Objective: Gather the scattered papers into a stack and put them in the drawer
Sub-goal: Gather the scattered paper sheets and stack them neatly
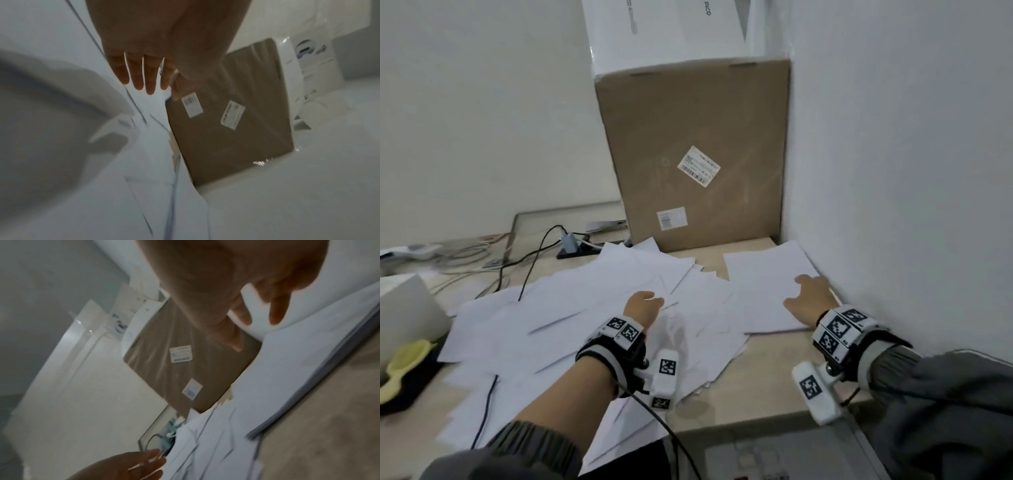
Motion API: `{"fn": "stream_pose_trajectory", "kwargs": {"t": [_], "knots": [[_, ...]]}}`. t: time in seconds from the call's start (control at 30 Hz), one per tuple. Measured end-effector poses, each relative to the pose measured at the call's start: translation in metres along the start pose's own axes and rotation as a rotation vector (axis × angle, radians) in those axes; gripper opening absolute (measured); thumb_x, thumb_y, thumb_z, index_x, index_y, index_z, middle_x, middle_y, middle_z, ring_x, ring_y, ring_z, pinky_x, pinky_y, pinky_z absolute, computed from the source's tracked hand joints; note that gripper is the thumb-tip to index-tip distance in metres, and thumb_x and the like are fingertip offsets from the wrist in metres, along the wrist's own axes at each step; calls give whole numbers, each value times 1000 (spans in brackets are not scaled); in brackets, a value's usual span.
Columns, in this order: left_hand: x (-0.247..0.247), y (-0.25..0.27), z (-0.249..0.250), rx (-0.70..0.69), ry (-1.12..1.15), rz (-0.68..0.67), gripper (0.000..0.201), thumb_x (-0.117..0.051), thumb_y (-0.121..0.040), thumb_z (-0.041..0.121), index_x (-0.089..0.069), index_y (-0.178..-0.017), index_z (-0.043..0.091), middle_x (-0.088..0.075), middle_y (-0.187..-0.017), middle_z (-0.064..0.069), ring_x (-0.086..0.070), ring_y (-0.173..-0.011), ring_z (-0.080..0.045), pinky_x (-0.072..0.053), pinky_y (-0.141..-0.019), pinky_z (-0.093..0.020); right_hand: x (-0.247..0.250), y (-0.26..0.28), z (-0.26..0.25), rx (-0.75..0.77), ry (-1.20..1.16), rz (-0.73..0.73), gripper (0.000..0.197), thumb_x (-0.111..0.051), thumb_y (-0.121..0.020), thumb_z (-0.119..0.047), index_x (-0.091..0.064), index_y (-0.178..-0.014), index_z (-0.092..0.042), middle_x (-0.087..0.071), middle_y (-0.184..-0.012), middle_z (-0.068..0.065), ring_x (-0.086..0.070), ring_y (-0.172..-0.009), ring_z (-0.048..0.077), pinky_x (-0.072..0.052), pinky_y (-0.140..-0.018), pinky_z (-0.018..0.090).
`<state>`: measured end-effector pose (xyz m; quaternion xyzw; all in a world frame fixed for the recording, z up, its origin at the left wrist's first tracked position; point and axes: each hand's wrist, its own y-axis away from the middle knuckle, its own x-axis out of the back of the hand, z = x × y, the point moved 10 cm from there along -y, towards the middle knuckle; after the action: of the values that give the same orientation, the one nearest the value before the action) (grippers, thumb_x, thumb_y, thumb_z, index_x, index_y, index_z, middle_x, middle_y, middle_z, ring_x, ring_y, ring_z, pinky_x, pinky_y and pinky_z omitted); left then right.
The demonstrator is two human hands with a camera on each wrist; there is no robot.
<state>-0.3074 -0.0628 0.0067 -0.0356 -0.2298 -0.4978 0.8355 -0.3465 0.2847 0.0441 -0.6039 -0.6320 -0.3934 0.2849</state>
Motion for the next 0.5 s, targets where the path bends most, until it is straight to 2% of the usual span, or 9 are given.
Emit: {"fn": "stream_pose_trajectory", "kwargs": {"t": [0.03, 0.1, 0.17, 0.27, 0.33, 0.4, 0.5], "knots": [[22, 0, -8, 13, -31, 36, 47, -58, -90, 12, -49, -135, 0, -50, -140, -20, -45, -131, -35, -36, -112, -44, -11, 6, -21, 66, -10, -50, 50, -53, -88, -19, -45, -135, -7, -33, -144, 16, -49, -121, 34, -41, -103, 35], [63, 3, -25, 35, -82, 102, 47, -56, -90, 8, -49, -135, -2, -47, -142, -19, -44, -132, -33, -35, -112, -41, -39, 17, -60, 156, -41, -164, 44, -56, -88, -14, -54, -126, 7, -46, -138, 25, -49, -123, 38, -40, -105, 40], [97, 4, -43, 59, -105, 153, 46, -56, -90, 6, -50, -135, -2, -48, -141, -18, -44, -131, -32, -36, -110, -38, -68, 33, -97, 237, -47, -284, 44, -57, -90, -15, -53, -128, 8, -49, -138, 22, -46, -128, 33, -36, -108, 37], [135, 5, -58, 81, -187, 187, 48, -57, -89, 9, -48, -136, 1, -46, -143, -16, -44, -131, -31, -34, -107, -33, -108, 44, -131, 298, 3, -424, 54, -57, -92, -24, -42, -140, -5, -40, -148, 8, -39, -136, 23, -31, -109, 30], [147, 1, -69, 102, -302, 151, 54, -60, -89, 14, -44, -140, 4, -42, -146, -14, -42, -133, -29, -33, -107, -31, -129, 41, -140, 295, 28, -466, 62, -59, -91, -28, -34, -145, -11, -35, -151, 5, -38, -136, 22, -31, -109, 28], [150, -6, -77, 107, -395, 103, 62, -64, -88, 20, -39, -143, 8, -39, -149, -12, -41, -134, -28, -33, -107, -31, -145, 35, -140, 281, 94, -497, 71, -59, -91, -33, -25, -149, -12, -29, -154, 5, -35, -138, 22, -29, -112, 29], [146, -23, -78, 88, -504, 36, 81, -73, -78, 35, -36, -146, 14, -34, -152, -8, -35, -138, -27, -29, -113, -32, -157, 25, -133, 304, 279, -502, 77, -54, -92, -41, -16, -151, -10, -16, -159, 4, -19, -146, 20, -18, -116, 29]]}}
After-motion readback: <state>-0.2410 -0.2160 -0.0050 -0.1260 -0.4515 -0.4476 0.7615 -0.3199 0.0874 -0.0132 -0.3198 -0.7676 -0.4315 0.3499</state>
